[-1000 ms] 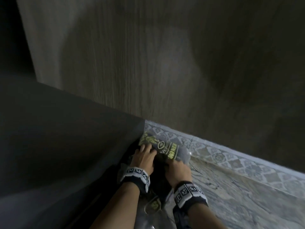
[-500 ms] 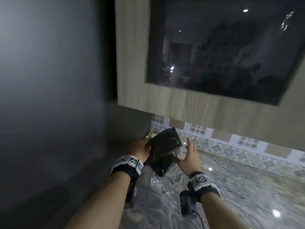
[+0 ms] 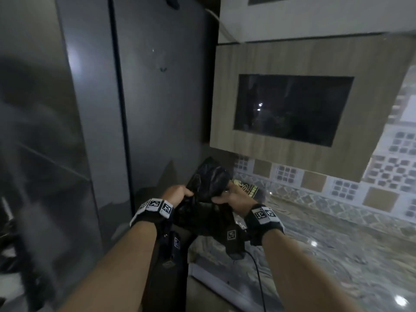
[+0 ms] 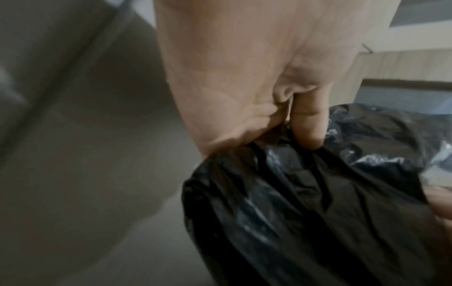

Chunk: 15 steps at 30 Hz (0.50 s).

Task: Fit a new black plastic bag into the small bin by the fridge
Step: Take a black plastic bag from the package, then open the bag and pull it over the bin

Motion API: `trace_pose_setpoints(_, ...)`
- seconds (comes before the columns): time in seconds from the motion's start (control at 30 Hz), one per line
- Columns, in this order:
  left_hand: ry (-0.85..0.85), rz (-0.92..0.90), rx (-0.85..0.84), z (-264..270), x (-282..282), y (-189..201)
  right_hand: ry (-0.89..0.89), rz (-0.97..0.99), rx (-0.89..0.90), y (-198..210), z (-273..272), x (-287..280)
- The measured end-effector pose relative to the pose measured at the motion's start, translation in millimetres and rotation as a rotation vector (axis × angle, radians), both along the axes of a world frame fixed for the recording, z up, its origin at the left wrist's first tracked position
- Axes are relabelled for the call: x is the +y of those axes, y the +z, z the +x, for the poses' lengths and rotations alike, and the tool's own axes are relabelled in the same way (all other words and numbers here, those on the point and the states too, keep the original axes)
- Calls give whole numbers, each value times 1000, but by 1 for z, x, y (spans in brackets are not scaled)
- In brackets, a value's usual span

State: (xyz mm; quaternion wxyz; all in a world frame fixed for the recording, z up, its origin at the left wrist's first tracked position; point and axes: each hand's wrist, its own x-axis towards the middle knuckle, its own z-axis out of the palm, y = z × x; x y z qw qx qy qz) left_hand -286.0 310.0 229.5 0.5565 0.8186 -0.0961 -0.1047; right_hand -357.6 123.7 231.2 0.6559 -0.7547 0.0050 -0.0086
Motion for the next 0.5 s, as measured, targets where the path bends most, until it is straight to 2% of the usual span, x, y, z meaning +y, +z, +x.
trace_pose_setpoints(0.07,58,4,20,-12,9,7,22,14,-6,9,-4,11)
trace_pose_setpoints(0.1,69,65,-9,-16,11,10,10,0,-16,14,-7,15)
trace_pose_setpoints(0.17,100,203,-150,-25,15,11,-46,-55,-52,22,-8,19)
trace_pose_setpoints(0.27,79,202,-339,-44,11,12,-118,-31,-93,30,-8,22)
trace_pose_setpoints(0.37,-70,284,-293,-59,-1,11,-102,4,-100,34,-12,25)
trace_pose_setpoints(0.43,-56,302,-319,-65,-5,9,-19,1,-84,37,-19,25)
trace_pose_setpoints(0.5,-32,212,-287,-73,-3,13,42,-10,-70,38,-24,15)
